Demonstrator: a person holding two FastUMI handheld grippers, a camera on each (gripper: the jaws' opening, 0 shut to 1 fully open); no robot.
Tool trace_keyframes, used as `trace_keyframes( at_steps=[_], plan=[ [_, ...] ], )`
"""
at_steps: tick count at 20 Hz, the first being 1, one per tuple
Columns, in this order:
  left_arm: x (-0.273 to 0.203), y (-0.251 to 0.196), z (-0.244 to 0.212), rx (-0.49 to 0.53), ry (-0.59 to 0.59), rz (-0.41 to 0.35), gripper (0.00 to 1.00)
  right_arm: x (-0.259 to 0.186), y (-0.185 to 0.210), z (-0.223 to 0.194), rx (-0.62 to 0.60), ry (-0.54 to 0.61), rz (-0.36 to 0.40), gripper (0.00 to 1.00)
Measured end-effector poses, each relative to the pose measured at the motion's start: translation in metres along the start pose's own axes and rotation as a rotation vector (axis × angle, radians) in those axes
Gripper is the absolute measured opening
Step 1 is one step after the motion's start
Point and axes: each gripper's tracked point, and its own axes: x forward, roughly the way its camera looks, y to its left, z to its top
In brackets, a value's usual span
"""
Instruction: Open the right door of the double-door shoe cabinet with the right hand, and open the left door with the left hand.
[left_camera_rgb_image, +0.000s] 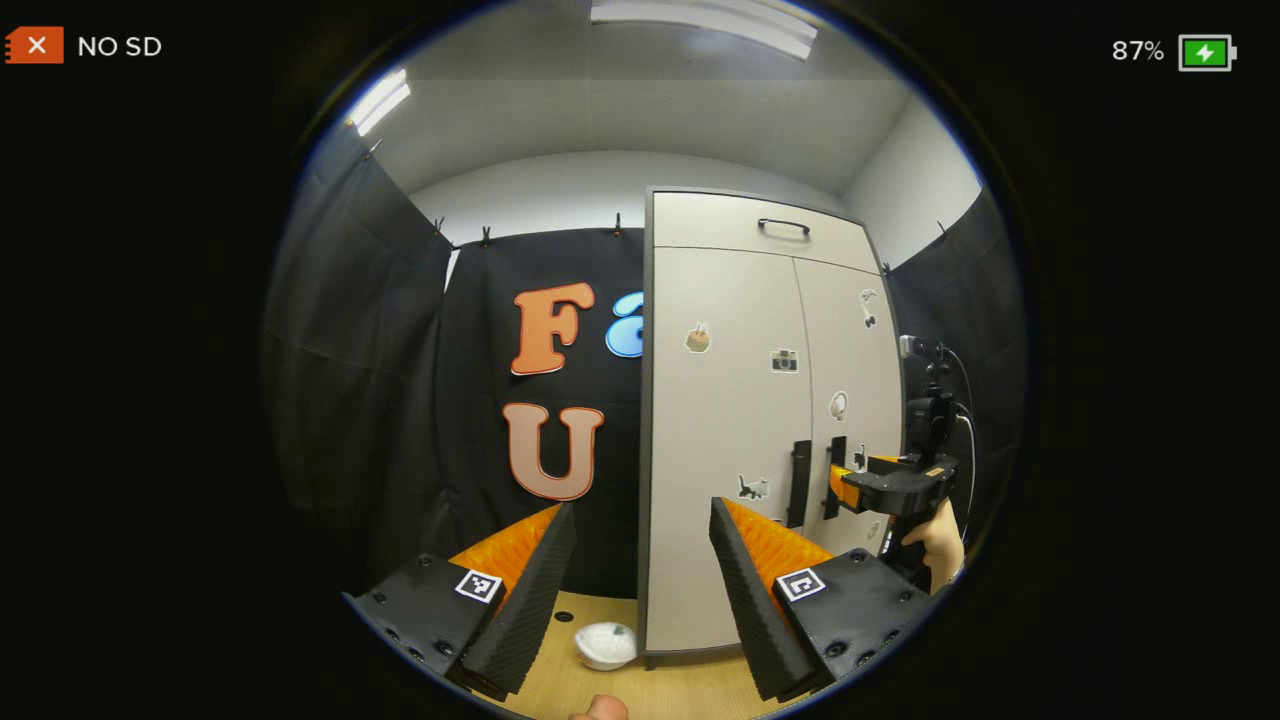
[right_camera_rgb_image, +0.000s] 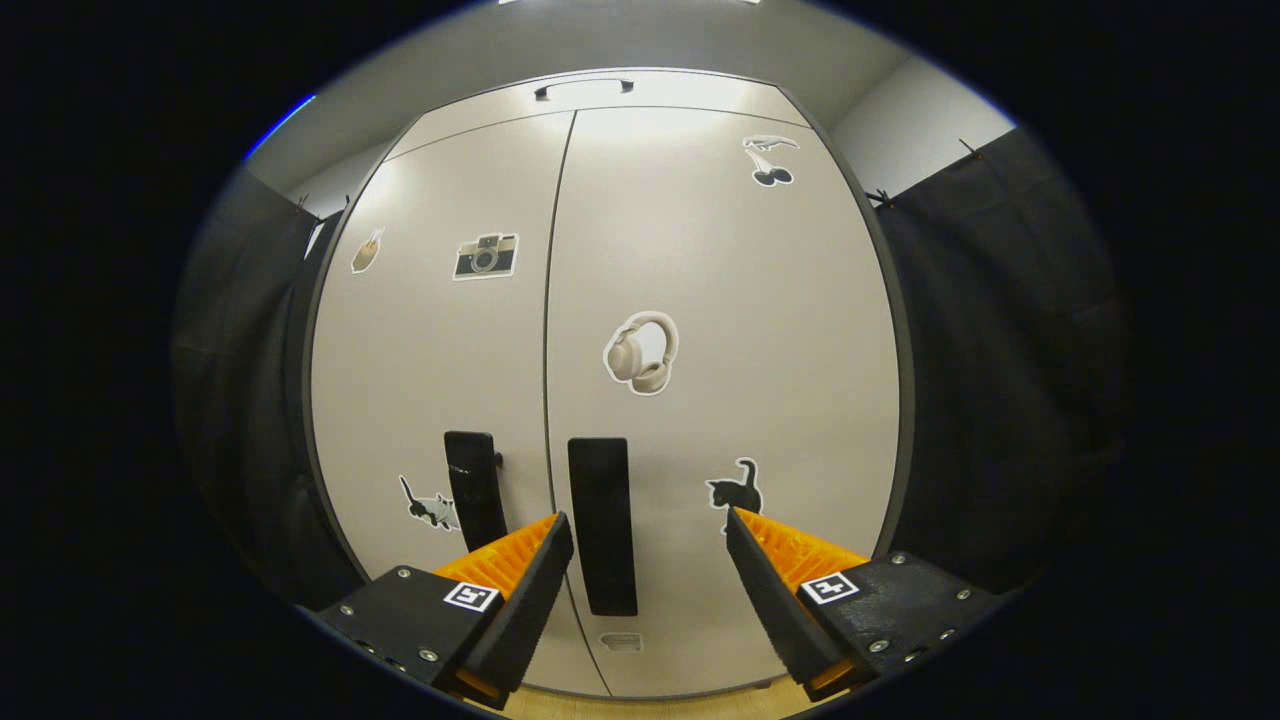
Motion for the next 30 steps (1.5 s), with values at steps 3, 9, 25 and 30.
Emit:
trace_keyframes(
  at_steps=[3,9,25,30],
  plan=[
    [0.003,0.002,-0.002,-0.009,-0.008,-0.005,0.81,0.011,0.003,-0.004,-0.003,0.008,-0.003,0.85],
    [0.006,0.008,-0.003,-0.003,-0.014,0.014,0.81,0.023,0.008,-0.012,0.023,0.029,0.010,0.69],
    [-0.008,0.000,-0.004,0.007,0.007,0.034,0.81,0.022,0.016,-0.019,0.008,0.031,0.060,0.17],
    [-0.015,-0.008,-0.003,-0.010,0.009,0.027,0.81,-0.011,0.008,-0.017,0.014,0.049,0.116,0.07]
  ],
)
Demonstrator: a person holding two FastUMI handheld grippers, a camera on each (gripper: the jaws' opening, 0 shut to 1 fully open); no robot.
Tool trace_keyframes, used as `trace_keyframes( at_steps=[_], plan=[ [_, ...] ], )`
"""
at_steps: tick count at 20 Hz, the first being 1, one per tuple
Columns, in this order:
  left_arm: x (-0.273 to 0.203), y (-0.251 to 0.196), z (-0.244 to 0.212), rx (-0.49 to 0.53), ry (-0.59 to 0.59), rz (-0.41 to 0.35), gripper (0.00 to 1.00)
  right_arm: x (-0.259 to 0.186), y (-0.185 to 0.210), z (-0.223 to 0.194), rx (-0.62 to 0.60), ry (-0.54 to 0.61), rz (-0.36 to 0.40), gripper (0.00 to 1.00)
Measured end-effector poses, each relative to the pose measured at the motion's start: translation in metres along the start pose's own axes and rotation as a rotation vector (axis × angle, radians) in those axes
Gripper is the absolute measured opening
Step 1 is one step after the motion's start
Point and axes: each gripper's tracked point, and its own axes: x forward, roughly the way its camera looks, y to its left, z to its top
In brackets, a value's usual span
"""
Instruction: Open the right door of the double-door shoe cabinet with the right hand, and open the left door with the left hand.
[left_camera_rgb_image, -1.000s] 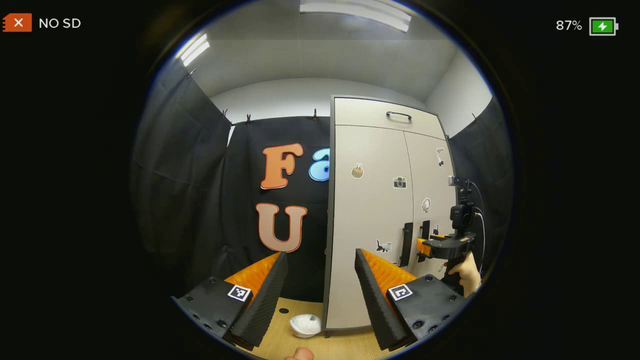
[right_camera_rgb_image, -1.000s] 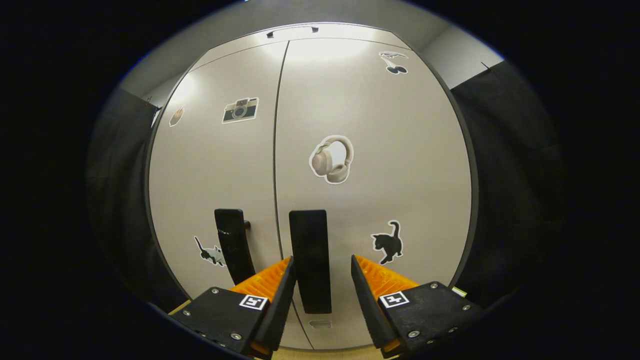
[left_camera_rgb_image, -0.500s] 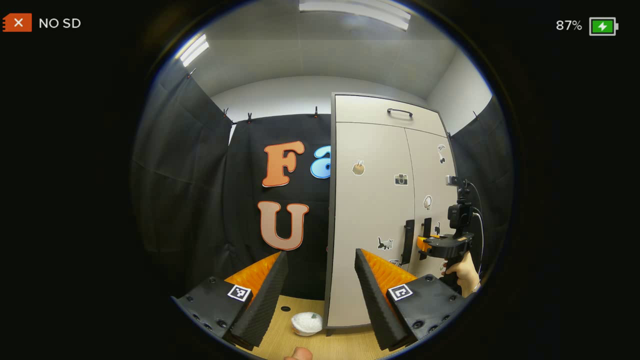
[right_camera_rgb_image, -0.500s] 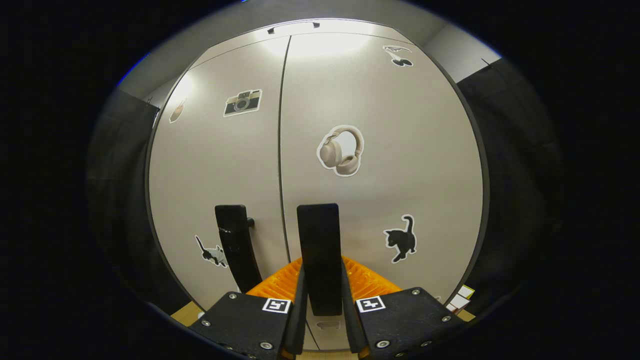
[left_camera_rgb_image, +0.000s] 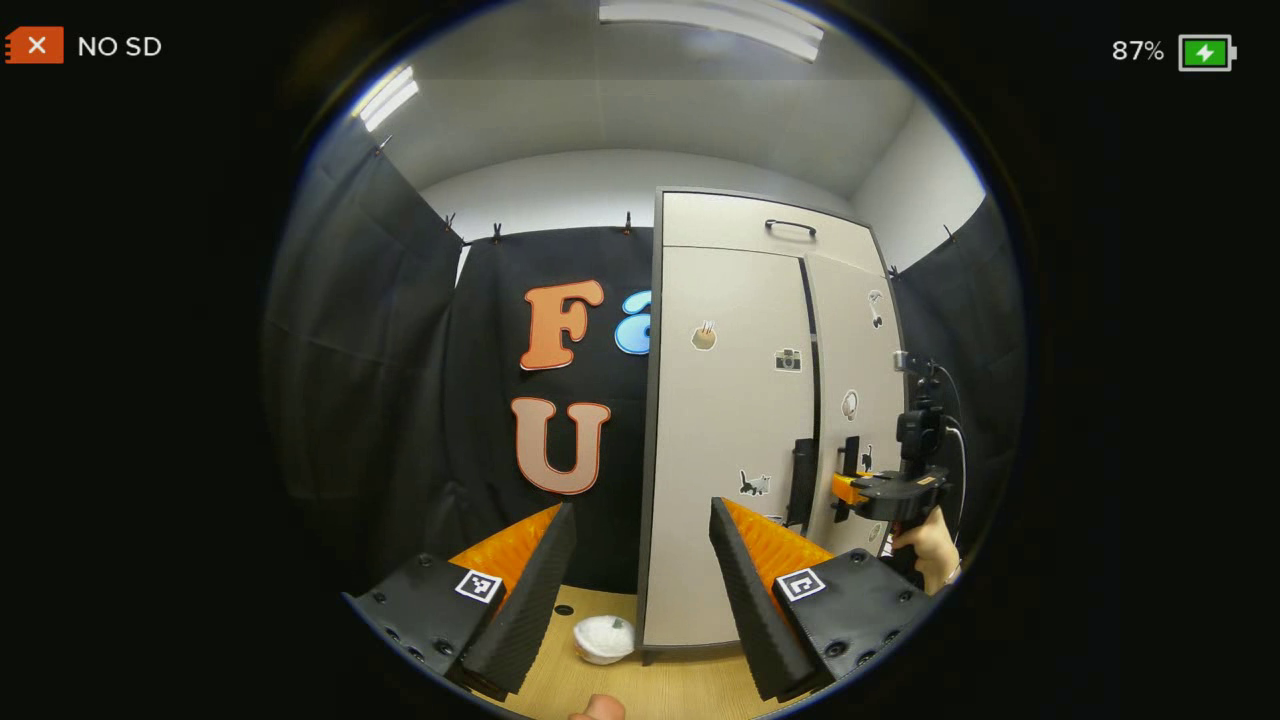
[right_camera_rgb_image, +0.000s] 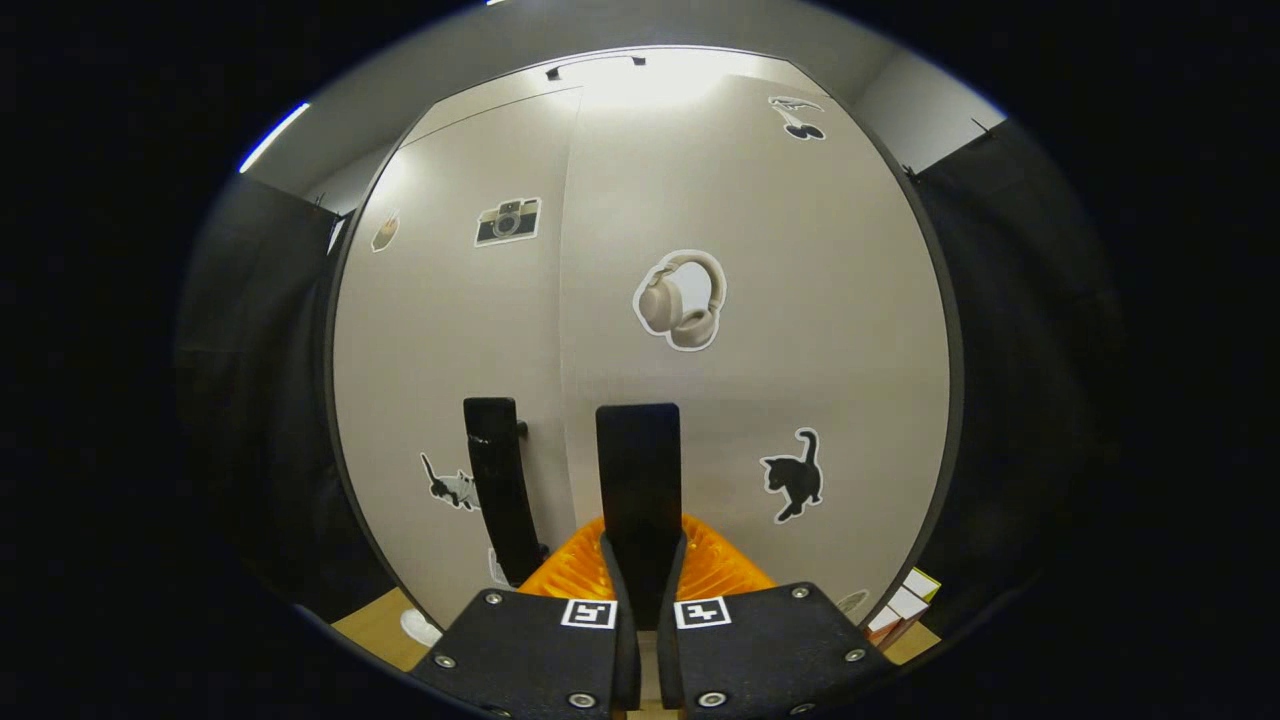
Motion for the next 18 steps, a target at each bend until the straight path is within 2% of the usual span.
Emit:
trace_keyframes(
  at_steps=[5,11,12,18],
  plan=[
    [-0.008,-0.006,0.001,-0.006,0.006,-0.002,0.81,-0.044,-0.014,0.002,0.003,-0.024,0.040,0.07],
    [-0.019,-0.020,0.005,-0.025,-0.007,-0.010,0.81,-0.082,-0.035,0.005,-0.012,-0.040,0.041,0.06],
    [-0.021,-0.022,0.007,-0.024,-0.012,-0.010,0.81,-0.086,-0.038,0.005,-0.018,-0.042,0.047,0.03],
    [-0.024,-0.043,0.007,-0.016,-0.015,-0.045,0.81,-0.113,-0.063,0.008,-0.026,-0.056,0.011,0.02]
  ],
)
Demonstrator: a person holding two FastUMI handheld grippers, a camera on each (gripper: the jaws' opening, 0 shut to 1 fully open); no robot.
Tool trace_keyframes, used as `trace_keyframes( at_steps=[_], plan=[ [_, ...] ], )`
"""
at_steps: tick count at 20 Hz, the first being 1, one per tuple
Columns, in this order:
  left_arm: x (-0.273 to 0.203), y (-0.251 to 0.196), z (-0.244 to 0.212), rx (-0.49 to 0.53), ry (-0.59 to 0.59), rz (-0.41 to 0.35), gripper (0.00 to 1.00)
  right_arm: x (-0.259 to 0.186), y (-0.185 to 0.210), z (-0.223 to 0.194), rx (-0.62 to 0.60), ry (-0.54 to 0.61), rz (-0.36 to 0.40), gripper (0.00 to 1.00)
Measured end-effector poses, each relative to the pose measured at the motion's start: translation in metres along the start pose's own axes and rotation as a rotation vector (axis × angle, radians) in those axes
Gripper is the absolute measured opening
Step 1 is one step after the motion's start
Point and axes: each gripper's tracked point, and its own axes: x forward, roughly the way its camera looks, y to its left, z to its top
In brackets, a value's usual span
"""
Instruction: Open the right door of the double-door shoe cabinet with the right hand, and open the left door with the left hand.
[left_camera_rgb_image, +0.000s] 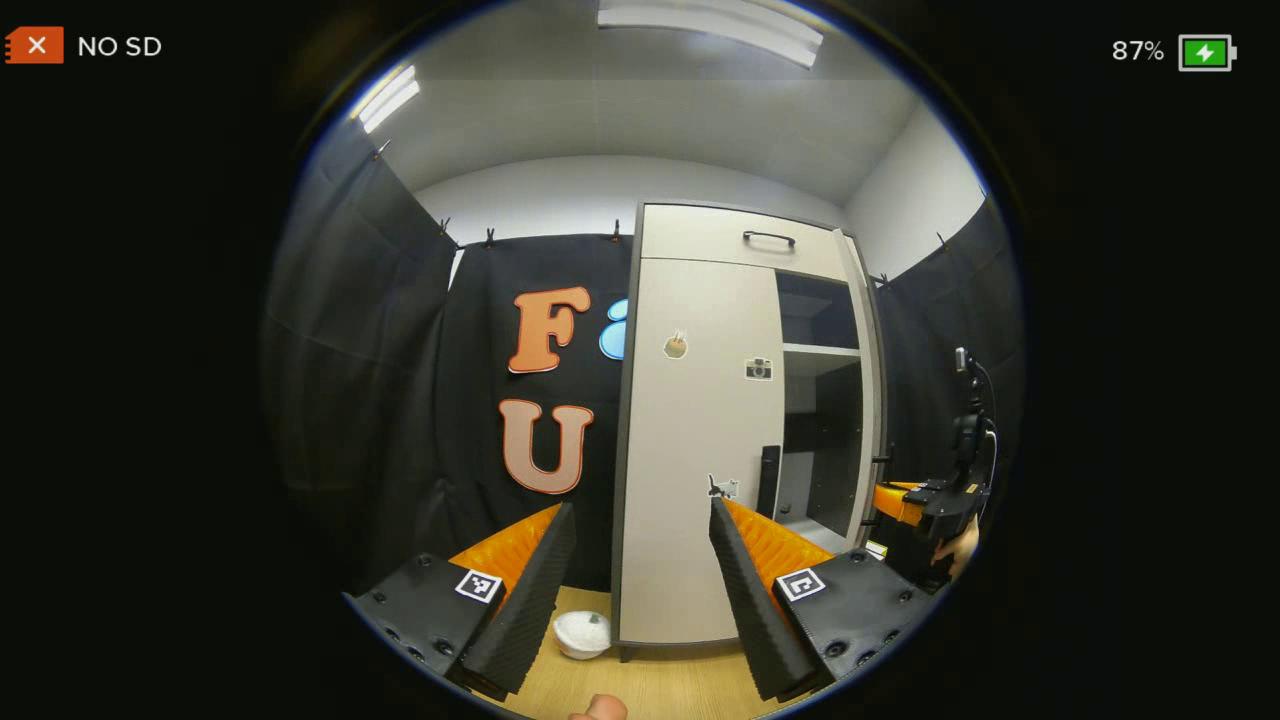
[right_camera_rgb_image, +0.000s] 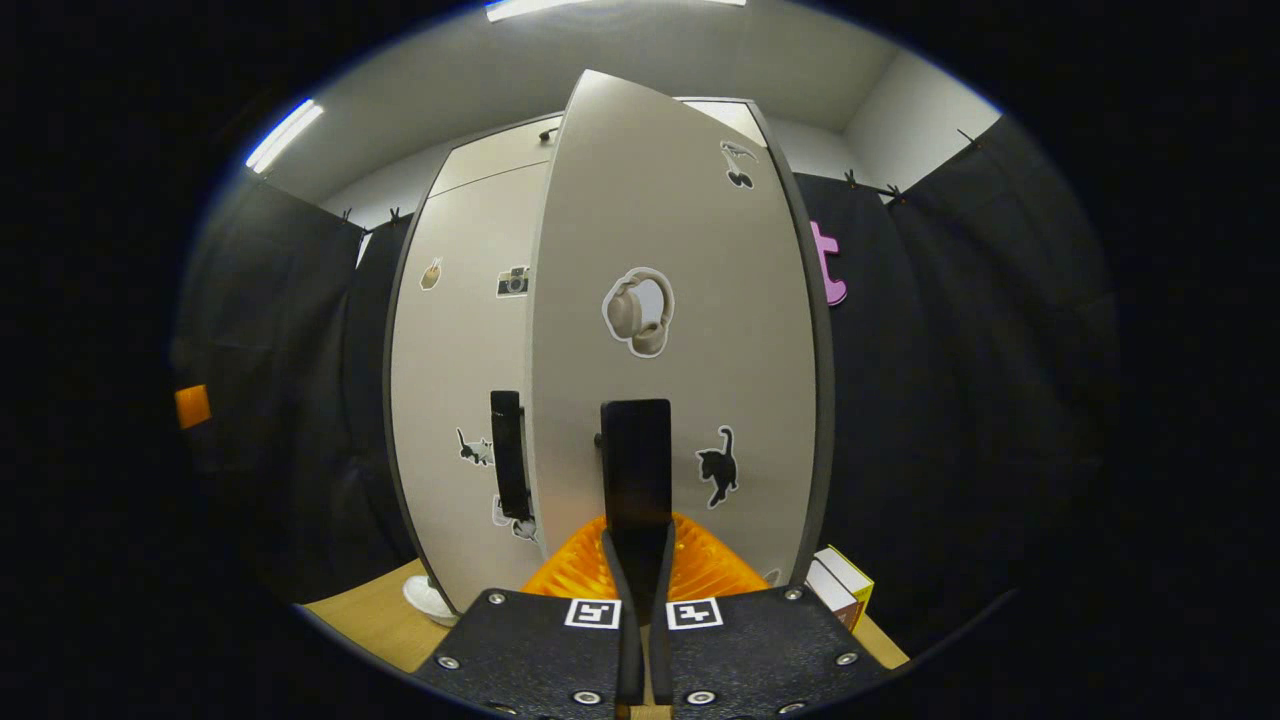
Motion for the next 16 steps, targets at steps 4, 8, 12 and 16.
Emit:
trace_keyframes(
  at_steps=[4,8,12,16],
  plan=[
    [0.003,-0.015,-0.003,-0.008,-0.002,-0.027,0.81,-0.021,-0.024,0.003,0.011,-0.008,-0.029,0.02],
    [0.007,-0.031,-0.014,-0.004,0.019,-0.054,0.81,-0.034,-0.045,0.005,-0.023,-0.014,-0.083,0.02],
    [0.013,-0.042,-0.019,-0.014,0.029,-0.070,0.81,-0.047,-0.073,0.008,-0.039,-0.024,-0.163,0.00],
    [0.018,-0.055,-0.024,-0.005,0.041,-0.083,0.82,-0.056,-0.105,0.009,-0.086,-0.031,-0.250,0.00]
  ],
)
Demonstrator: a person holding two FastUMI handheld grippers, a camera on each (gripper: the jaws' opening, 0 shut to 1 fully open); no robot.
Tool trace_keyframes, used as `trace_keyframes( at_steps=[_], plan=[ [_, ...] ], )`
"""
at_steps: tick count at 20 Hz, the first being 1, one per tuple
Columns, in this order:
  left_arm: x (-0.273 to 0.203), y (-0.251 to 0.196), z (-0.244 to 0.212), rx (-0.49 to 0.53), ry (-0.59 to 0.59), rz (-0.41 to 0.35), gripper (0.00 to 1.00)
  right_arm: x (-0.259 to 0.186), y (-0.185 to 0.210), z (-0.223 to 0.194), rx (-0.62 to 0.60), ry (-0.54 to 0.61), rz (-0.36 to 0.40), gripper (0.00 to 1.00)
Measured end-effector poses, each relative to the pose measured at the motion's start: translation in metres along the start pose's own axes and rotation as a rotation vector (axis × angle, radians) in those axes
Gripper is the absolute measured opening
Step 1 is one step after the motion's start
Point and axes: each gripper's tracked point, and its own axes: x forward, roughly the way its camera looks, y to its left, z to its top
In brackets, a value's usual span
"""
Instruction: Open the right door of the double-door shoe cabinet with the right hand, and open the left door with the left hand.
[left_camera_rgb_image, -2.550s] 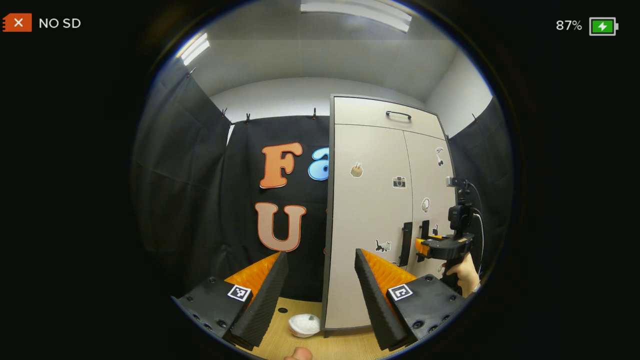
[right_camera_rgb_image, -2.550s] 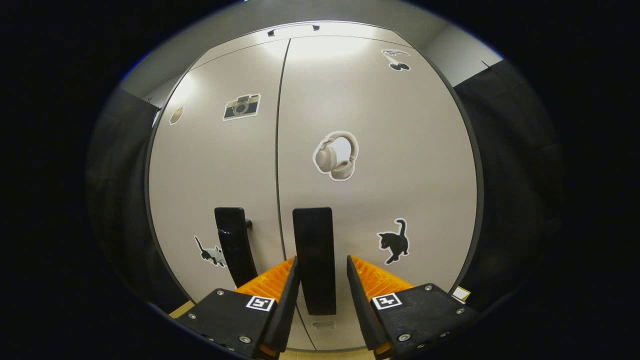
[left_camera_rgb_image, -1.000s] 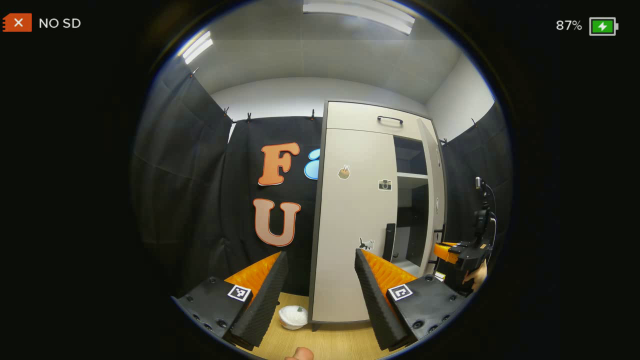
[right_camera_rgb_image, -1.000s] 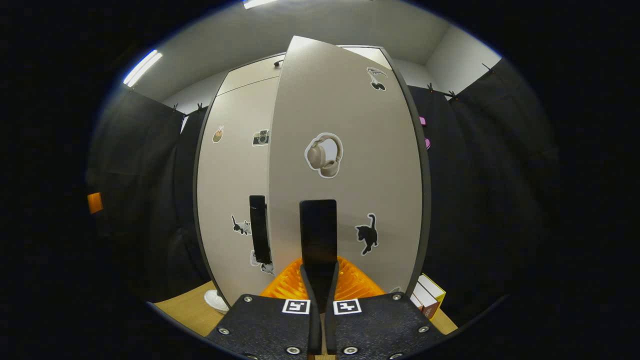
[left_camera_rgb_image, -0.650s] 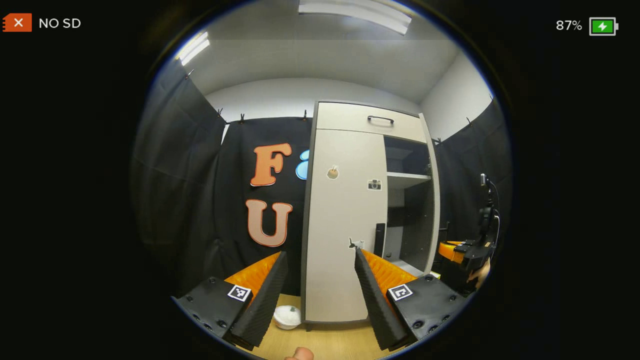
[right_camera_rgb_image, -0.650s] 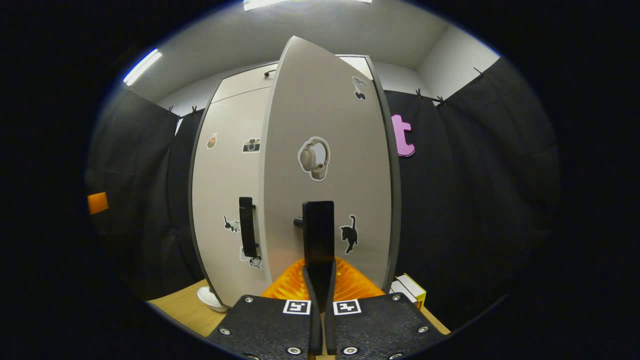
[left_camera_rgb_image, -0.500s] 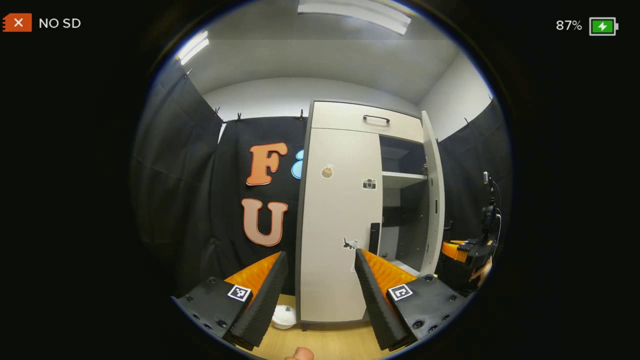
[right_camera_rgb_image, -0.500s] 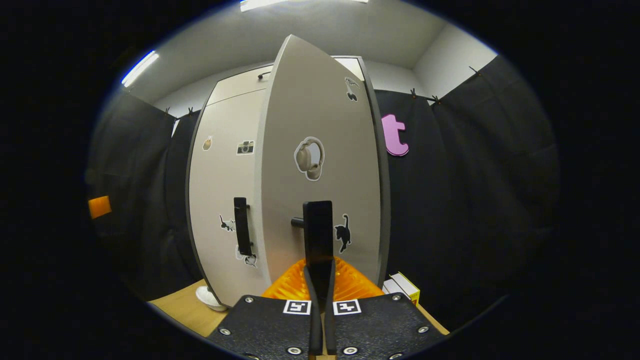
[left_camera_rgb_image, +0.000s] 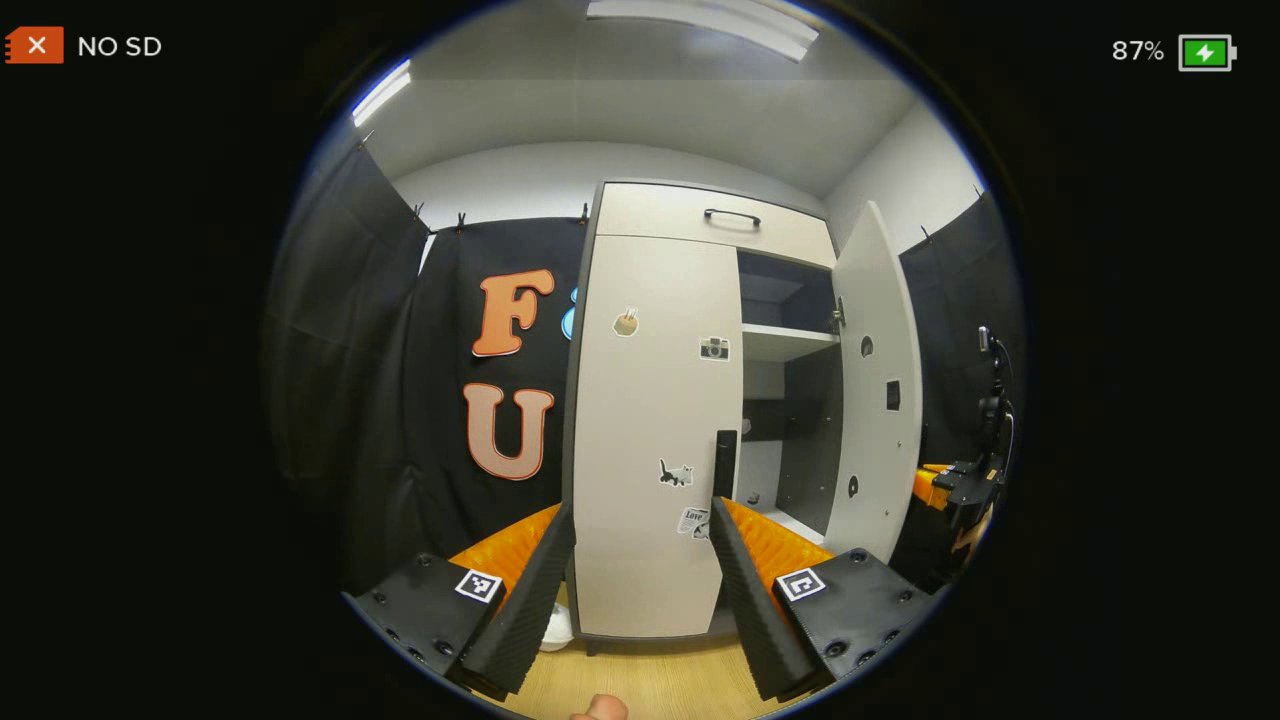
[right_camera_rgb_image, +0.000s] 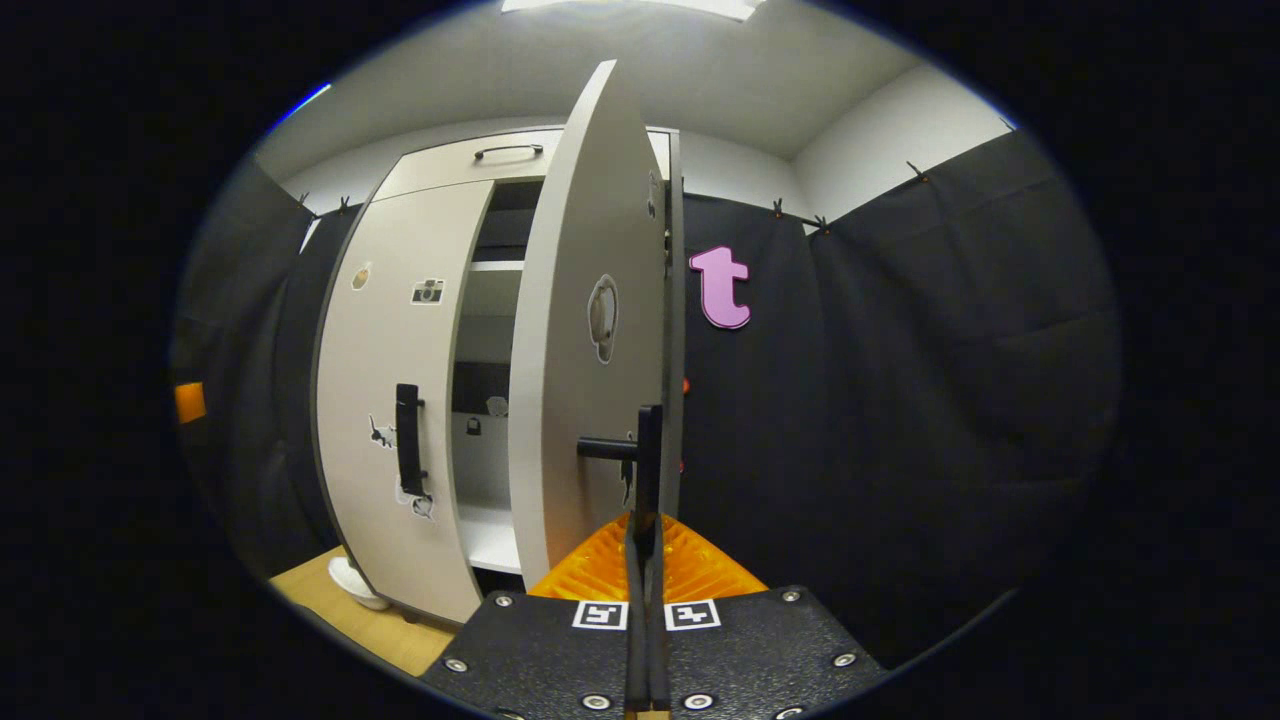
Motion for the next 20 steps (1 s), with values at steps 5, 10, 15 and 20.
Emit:
trace_keyframes(
  at_steps=[5,10,15,20],
  plan=[
    [0.011,-0.016,0.000,0.006,-0.004,-0.009,0.81,0.004,-0.031,-0.001,0.054,0.005,-0.017,0.00],
    [0.024,-0.035,-0.007,-0.003,0.008,-0.033,0.81,0.004,-0.037,-0.003,0.078,0.002,0.001,0.00],
    [0.044,-0.048,-0.018,-0.021,0.027,-0.048,0.82,-0.003,-0.062,-0.004,0.119,0.010,-0.038,0.10],
    [0.076,-0.056,-0.028,-0.033,0.033,-0.032,0.81,-0.014,-0.088,-0.002,0.140,0.002,-0.107,0.53]
  ],
)
